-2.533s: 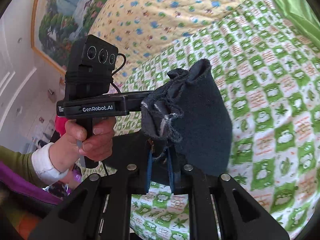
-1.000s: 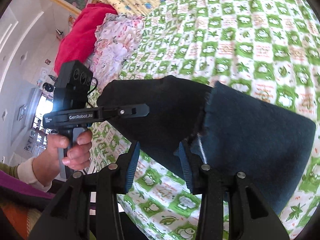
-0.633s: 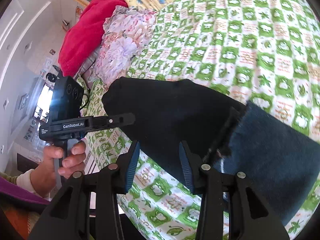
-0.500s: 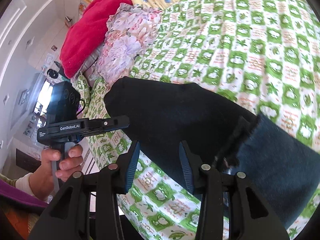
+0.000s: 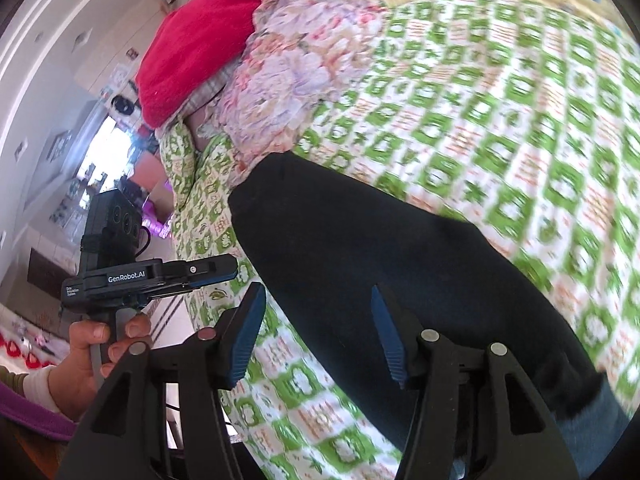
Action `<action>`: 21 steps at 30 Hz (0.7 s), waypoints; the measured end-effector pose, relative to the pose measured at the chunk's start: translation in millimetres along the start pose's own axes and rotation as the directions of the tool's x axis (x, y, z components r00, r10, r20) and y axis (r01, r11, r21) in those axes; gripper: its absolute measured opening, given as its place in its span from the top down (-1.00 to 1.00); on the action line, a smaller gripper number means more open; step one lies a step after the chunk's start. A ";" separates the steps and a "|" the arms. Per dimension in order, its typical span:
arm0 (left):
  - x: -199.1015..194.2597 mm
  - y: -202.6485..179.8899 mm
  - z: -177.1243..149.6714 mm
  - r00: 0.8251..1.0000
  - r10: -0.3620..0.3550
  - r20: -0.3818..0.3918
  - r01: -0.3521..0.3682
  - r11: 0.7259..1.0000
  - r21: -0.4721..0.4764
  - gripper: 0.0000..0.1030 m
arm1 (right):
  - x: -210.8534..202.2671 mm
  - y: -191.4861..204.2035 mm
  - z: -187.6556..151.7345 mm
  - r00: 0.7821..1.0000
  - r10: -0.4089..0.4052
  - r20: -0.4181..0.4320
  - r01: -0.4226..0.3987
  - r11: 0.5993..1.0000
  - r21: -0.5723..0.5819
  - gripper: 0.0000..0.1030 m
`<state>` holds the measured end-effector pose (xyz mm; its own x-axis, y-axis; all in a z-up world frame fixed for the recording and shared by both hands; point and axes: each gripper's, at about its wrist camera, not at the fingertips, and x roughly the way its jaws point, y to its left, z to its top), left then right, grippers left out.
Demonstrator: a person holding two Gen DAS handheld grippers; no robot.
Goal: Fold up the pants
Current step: 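Lift the folded navy pants with both grippers off the sheet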
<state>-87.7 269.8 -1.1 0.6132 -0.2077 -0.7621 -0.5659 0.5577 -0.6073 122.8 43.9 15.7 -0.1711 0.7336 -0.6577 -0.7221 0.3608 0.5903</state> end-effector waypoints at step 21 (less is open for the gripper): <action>15.8 50.3 28.8 0.998 0.061 0.030 -0.053 0.975 -0.216 0.03 | 119.9 22.2 110.3 0.973 0.035 -0.229 -0.088 0.970 -0.227 -0.09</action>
<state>-90.6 317.7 -37.2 0.5939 -0.1491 -0.7906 -0.7031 0.3814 -0.6002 160.2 203.3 1.5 -0.3453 0.5939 -0.7267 -0.8375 0.1544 0.5242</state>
